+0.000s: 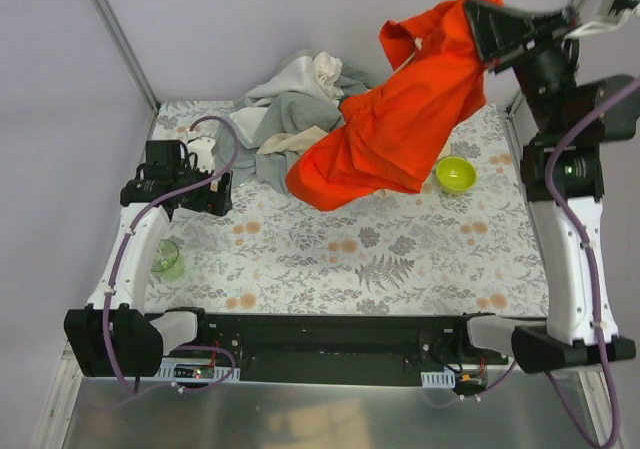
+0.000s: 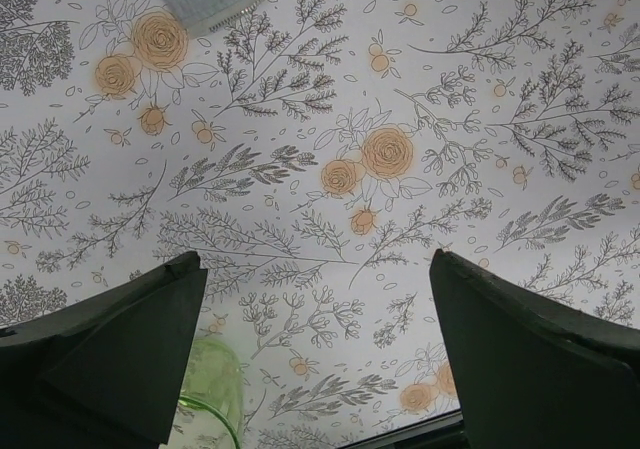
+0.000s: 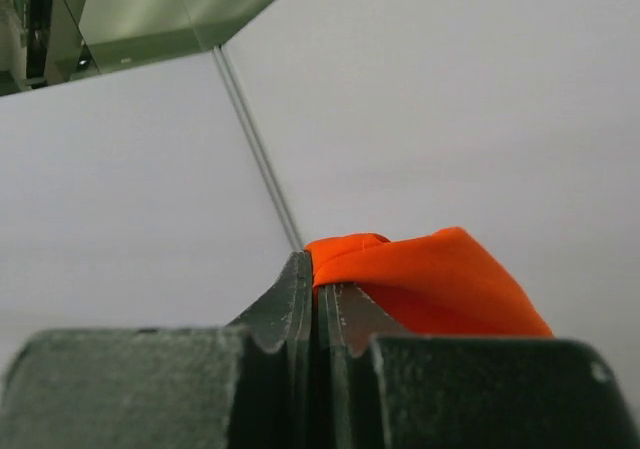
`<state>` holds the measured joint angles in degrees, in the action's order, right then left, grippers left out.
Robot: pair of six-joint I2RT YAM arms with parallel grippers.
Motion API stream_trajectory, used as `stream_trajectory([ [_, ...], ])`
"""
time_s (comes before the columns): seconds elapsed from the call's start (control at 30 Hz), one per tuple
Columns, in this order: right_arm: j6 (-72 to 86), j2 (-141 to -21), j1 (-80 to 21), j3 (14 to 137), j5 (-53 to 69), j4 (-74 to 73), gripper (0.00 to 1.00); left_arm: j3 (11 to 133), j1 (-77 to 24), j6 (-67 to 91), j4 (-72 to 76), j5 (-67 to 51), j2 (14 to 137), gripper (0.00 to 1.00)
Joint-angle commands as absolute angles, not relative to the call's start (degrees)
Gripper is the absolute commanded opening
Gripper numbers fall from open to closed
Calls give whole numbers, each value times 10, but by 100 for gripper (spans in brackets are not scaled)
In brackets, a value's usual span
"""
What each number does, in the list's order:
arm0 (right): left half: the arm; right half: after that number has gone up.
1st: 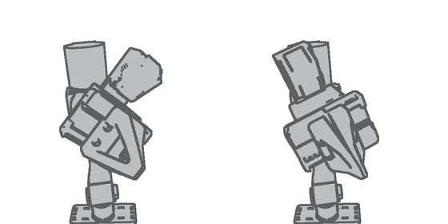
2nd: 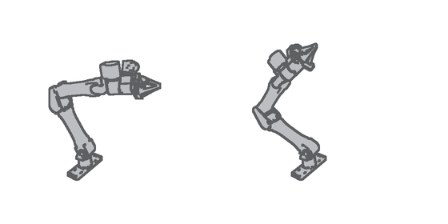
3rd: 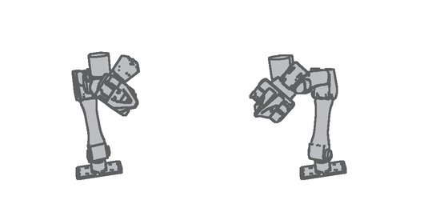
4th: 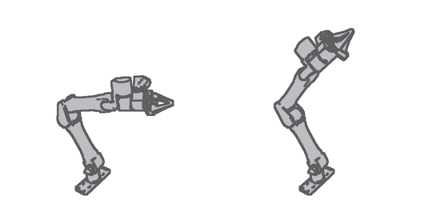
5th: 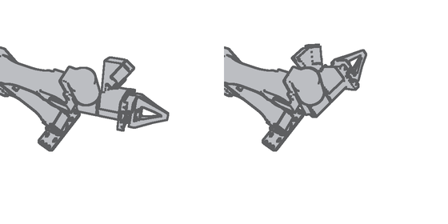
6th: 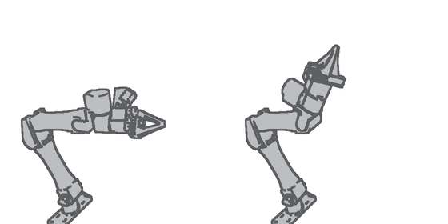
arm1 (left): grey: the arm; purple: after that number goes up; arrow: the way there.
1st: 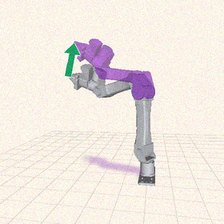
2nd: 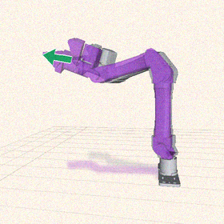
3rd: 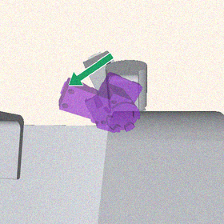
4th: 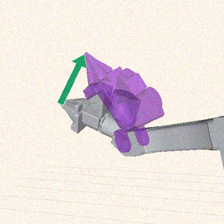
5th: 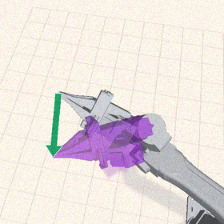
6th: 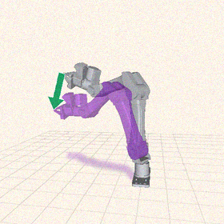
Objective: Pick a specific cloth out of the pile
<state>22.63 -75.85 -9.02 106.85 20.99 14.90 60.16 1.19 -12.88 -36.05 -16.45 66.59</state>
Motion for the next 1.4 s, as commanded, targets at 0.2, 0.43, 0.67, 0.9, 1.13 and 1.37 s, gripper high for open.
stream_trajectory([
  [0.2, 259, -453, -112, 712, 148, 30, 0, 598, 13, -135, -363, -193, 616, 99],
  [0.43, 160, -383, -111, 625, -165, -255, 0, 595, 13, -134, -362, -209, 604, 99],
  [0.67, 282, -310, -62, 377, -504, -219, 0, 587, 13, -138, -363, -207, 584, 99],
  [0.9, 436, -365, 91, 262, -474, -245, 5, 586, 12, -139, -363, -208, 585, 99],
  [1.13, 393, -437, 170, 351, -384, -291, 99, 580, 13, -144, -363, -203, 589, 99],
  [1.37, 288, -376, 106, 446, -522, -263, 100, 581, 13, -128, -360, -132, 607, 99],
])
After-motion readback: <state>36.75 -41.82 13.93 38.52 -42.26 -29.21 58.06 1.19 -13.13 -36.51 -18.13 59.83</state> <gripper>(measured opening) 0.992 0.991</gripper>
